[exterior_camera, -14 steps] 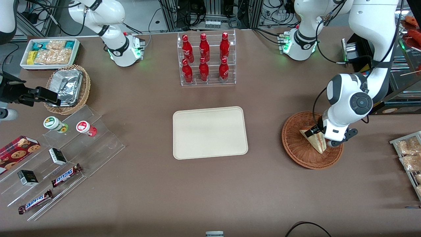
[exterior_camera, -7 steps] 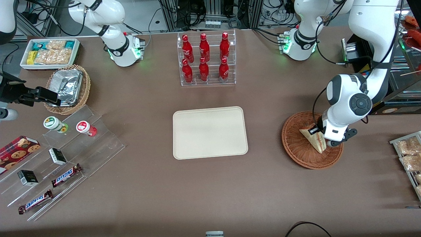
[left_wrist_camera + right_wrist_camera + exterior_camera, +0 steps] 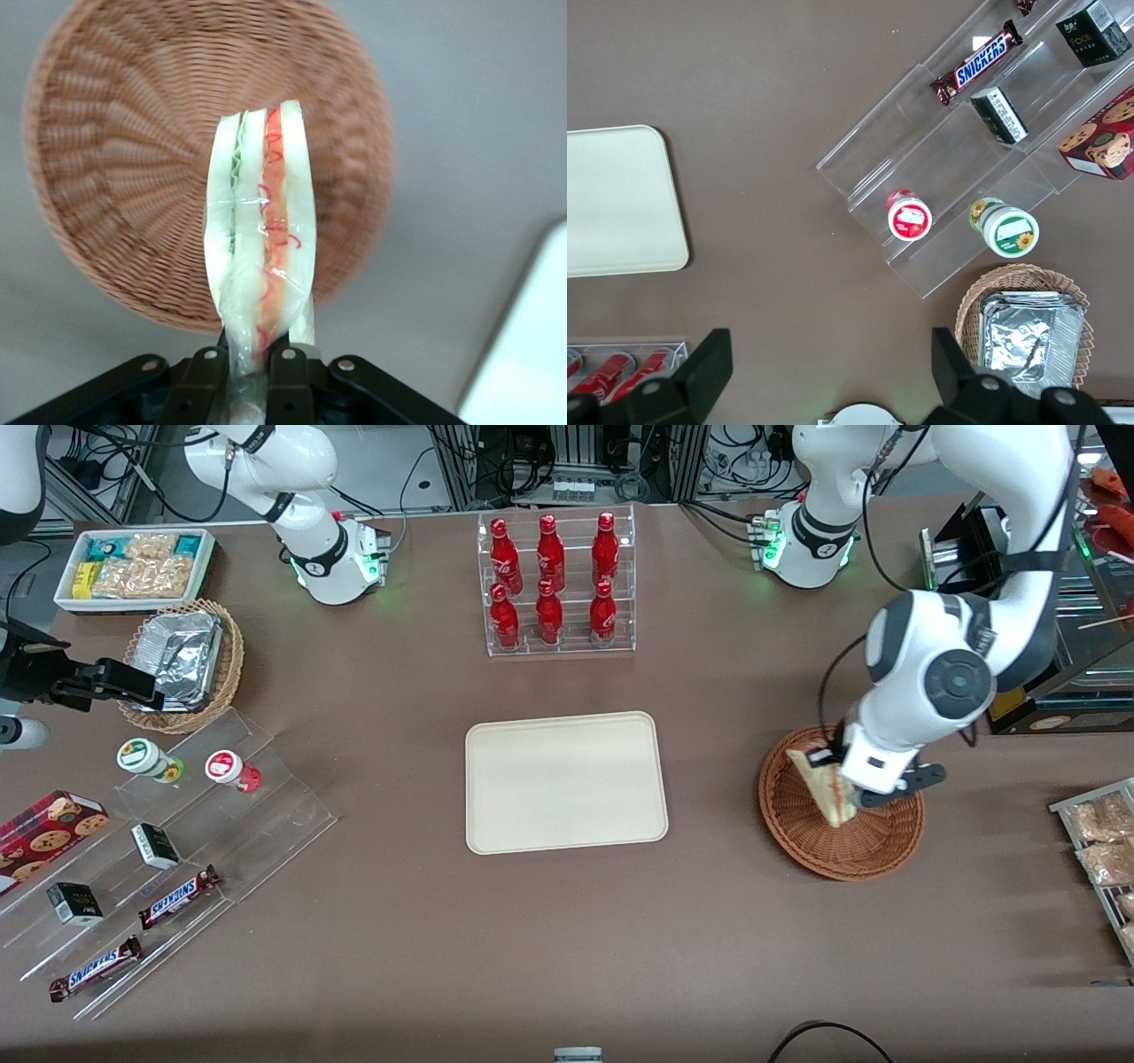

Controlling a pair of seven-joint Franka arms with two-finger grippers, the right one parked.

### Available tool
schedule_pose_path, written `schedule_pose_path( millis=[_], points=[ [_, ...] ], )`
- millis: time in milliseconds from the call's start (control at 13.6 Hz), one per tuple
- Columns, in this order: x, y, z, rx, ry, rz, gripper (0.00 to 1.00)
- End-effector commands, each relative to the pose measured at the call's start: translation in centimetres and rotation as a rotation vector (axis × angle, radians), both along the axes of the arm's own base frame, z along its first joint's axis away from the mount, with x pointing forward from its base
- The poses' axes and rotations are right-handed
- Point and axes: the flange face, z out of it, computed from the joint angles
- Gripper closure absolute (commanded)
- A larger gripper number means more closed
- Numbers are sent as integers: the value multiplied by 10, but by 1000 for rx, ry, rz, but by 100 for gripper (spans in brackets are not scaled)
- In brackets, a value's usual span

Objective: Place sandwich from basket to tray
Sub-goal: 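Lift the sandwich and carry it over the cream tray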

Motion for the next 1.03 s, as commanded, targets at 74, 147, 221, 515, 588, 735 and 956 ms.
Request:
schedule_pose_path(
  millis=[74,147,221,515,588,735,956],
  points=[
    [-8,-74,-1,-7,8,-131,100],
    [-13,-92,-4,-9,9,-162,100],
    [-15,-119,-6,-13,7,-192,100],
    [-28,-209,-24,-24,16,-236,100],
    [-29,-227,-26,-29,10,-242,100],
    [-30,-256,-34,-38,9,-253,100],
    [-33,-294,-55,-56,23,-273,100]
  ],
)
